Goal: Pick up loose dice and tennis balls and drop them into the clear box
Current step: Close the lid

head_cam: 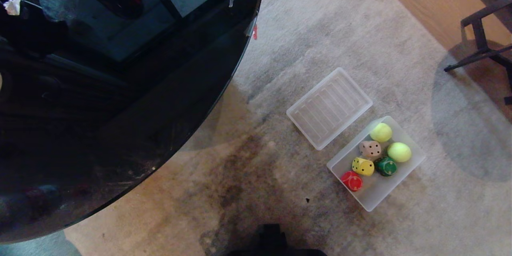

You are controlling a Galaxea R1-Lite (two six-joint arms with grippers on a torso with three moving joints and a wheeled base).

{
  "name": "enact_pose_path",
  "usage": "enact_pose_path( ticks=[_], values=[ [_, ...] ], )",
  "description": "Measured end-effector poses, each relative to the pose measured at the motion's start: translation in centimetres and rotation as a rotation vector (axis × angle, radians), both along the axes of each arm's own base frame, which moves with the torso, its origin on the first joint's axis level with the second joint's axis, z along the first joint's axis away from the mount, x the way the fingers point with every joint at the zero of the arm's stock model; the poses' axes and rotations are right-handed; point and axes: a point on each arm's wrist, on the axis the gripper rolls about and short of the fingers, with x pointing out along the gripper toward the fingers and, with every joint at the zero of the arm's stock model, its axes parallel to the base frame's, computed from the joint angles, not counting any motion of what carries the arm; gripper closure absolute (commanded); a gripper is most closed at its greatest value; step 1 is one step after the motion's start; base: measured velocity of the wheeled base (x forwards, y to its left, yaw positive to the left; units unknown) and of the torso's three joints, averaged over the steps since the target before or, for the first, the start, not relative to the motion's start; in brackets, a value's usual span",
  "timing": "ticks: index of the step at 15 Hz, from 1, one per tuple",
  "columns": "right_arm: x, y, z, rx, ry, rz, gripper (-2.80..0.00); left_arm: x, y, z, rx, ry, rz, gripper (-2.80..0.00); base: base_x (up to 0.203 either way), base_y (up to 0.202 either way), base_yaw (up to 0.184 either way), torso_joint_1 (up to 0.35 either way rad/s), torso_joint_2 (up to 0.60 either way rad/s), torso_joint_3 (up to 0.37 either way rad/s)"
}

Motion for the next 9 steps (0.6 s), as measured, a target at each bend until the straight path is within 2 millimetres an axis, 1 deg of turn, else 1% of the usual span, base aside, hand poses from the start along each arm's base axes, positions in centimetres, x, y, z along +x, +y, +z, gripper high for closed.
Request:
enact_pose_path(
  ticks=[7,9],
  values=[
    [0.01,0.0,0.0,-0.003,0.001,0.0,0.0,0.0,0.0,0.0,0.0,0.0,0.0,0.0,0.0,0.0,0.0,0.001,0.0,-0.195],
    [0.01,0.0,0.01,-0.002,0.001,0.003,0.0,0.0,0.0,-0.01,0.0,0.001,0.0,0.0,0.0,0.0,0.0,0.002,0.0,-0.074]
  ],
)
